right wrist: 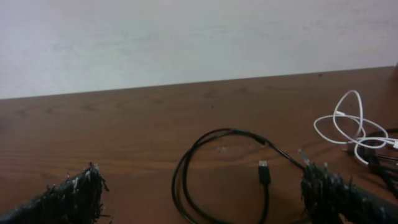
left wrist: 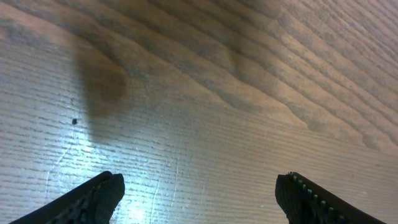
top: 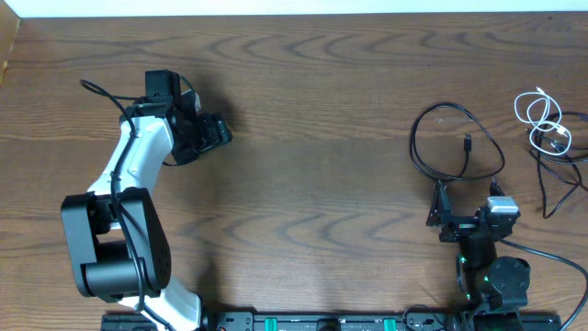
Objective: Untangle cables
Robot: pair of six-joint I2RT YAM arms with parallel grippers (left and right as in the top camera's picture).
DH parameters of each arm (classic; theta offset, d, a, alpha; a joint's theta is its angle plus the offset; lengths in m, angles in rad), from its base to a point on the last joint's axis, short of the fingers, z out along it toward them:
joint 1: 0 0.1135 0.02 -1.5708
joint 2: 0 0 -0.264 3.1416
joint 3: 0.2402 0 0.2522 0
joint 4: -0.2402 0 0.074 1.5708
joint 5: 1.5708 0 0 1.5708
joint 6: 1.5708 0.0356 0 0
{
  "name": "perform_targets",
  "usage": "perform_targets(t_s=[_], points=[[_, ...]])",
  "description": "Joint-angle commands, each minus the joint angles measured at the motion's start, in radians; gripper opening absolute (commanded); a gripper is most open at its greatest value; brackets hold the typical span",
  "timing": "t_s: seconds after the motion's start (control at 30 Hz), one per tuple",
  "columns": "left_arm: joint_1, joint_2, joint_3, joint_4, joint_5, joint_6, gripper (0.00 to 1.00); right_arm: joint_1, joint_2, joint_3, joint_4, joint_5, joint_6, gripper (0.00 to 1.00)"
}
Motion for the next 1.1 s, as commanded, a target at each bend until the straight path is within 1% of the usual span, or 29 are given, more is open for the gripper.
perform_targets(t_s=[0.0,0.3,0.5,0.8,1.07], points=[[0.0,0.006,-0.007,-0.001,-0.007,0.002,0.84,-0.003,-0.008,-0.001,-0.004,-0.001,-0.01,0.99],[0.0,0.006,-0.007,-0.001,-0.007,0.002,0.84,-0.027,-0.008,-0.001,-0.004,-0.007,-0.027,0.99],[0.0,0.006,-0.007,-0.001,-0.007,0.002,0.84,-0.05,-0.008,-0.001,-0.008,-0.048,-0.136,0.99],[0.0,0.006,-0.007,-0.001,-0.007,0.002,0.85,-0.05,-0.008,-0.001,-0.01,-0.057,-0.121,0.99],[0.0,0.006,-0.007,-0.001,-0.007,0.002,0.84,-0.05,-0.008,-0.001,-0.01,-0.057,-0.121,0.99]])
